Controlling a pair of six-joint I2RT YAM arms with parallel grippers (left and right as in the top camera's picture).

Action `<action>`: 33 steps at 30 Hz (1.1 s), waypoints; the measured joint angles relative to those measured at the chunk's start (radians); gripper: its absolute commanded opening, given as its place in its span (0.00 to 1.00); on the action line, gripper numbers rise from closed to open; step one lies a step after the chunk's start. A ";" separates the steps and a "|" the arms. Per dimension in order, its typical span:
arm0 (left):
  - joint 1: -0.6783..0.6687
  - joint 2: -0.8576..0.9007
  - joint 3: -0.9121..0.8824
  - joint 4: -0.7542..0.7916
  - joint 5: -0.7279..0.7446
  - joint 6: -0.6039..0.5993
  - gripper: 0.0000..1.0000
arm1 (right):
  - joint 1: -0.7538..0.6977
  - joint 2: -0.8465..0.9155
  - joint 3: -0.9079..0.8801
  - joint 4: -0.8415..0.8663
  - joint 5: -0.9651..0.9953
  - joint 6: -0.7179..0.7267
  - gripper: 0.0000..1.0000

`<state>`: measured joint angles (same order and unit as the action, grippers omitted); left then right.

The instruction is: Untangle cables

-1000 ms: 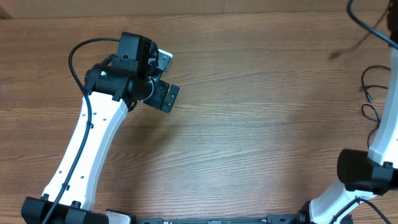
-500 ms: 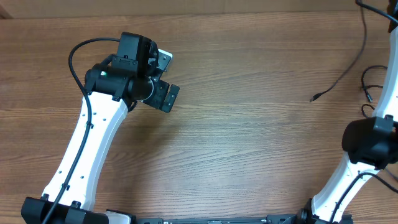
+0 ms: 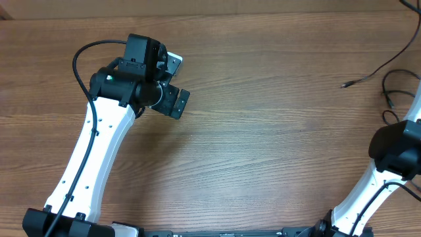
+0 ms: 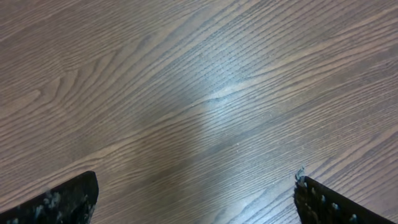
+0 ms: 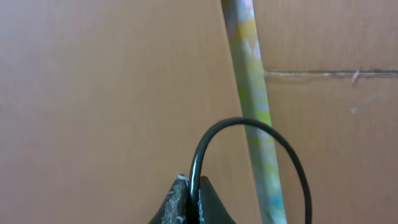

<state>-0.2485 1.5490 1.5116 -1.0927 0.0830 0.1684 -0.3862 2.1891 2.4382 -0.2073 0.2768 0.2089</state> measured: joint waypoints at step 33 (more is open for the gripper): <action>0.000 0.000 0.000 0.000 0.000 0.000 1.00 | 0.001 0.272 -0.013 -0.552 -0.229 0.000 1.00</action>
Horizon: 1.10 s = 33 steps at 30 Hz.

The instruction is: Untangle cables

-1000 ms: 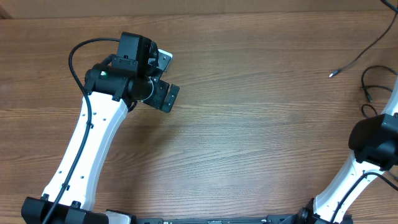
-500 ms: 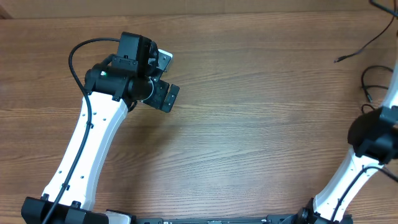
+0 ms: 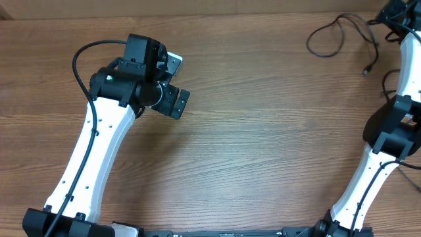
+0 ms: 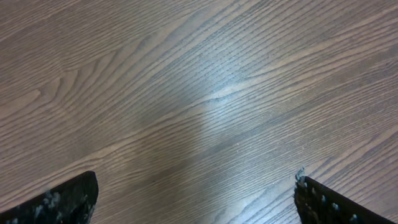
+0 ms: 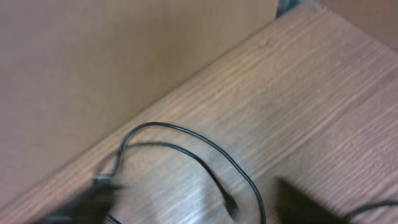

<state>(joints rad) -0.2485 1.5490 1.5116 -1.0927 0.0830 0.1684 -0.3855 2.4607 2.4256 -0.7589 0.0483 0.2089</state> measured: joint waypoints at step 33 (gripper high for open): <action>0.000 0.000 0.000 0.000 0.000 0.000 1.00 | 0.548 -0.320 -0.005 -0.723 -0.209 -0.026 1.00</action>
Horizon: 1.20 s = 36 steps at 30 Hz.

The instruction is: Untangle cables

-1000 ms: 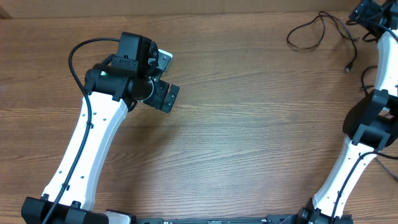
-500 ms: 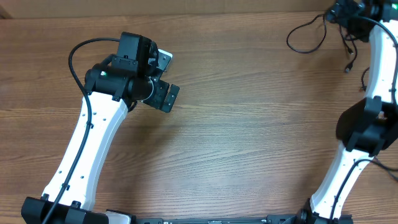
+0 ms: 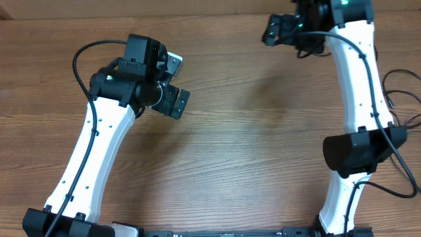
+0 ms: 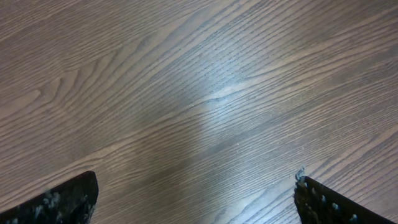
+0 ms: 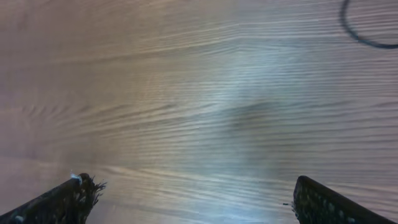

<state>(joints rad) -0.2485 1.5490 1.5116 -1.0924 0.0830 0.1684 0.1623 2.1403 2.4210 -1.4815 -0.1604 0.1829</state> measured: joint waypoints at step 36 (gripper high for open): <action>0.000 0.000 0.000 0.000 -0.054 0.000 1.00 | 0.042 0.000 0.000 0.000 0.001 0.000 1.00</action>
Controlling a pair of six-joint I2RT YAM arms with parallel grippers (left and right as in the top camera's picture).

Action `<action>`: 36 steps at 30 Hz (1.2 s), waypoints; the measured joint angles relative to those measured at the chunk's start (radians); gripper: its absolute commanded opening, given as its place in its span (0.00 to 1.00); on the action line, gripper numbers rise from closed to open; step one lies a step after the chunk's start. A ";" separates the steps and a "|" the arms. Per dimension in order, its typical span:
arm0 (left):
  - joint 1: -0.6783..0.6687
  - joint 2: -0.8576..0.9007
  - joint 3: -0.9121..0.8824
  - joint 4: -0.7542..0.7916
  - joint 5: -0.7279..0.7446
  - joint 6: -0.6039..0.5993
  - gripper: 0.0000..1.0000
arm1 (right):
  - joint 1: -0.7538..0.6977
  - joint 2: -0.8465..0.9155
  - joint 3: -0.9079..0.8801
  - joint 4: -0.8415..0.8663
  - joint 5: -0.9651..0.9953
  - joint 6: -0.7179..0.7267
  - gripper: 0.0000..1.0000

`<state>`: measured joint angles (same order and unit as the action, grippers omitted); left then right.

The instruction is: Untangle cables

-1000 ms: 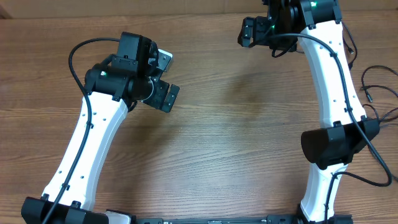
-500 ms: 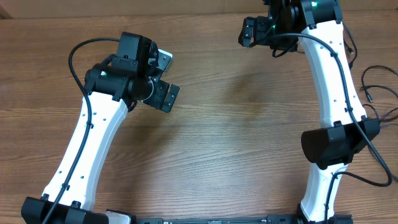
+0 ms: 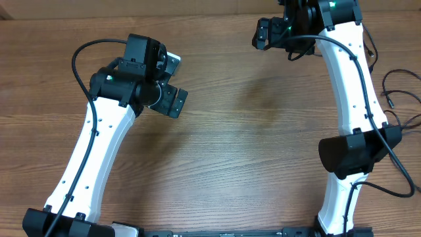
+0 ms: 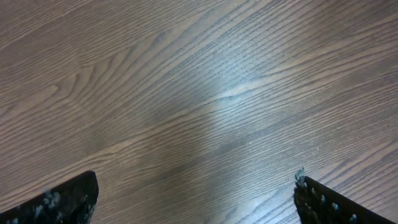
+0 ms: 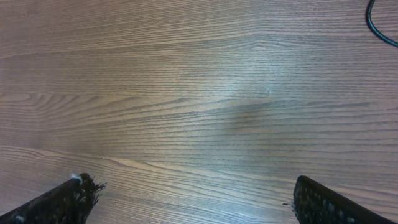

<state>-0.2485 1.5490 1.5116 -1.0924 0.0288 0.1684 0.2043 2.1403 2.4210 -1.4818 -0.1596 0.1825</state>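
Observation:
Thin black cables (image 3: 397, 73) lie in loops at the table's right edge, behind my right arm. One arc of cable (image 5: 378, 28) shows in the top right corner of the right wrist view. My right gripper (image 3: 258, 34) (image 5: 189, 190) is at the back of the table, open over bare wood, well left of the cables. At the left of the table my left gripper (image 3: 180, 82) (image 4: 194, 190) is open too, with only wood between its fingers.
The wooden table (image 3: 250, 145) fills the overhead view. The right arm's white links stretch from the front right base up to the back edge. Both arms carry their own black wiring.
My right gripper has shifted a little to the left along the back of the table and stays open. The left wrist view has shifted only slightly.
At first my right gripper was shut on a black cable loop, off past the table's right side. Then it was at the back right corner, fingers apart, with cable lying on the wood. Later it stood open at the back centre, and still does. The left arm stayed put.

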 measured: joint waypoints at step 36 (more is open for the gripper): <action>0.140 -1.271 -1.487 1.492 0.042 -0.246 0.99 | 0.000 0.000 0.000 -0.001 0.000 0.000 1.00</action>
<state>-0.1089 0.2775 0.0242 0.4000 0.0711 -0.0776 0.2043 2.1407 2.4210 -1.4830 -0.1596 0.1829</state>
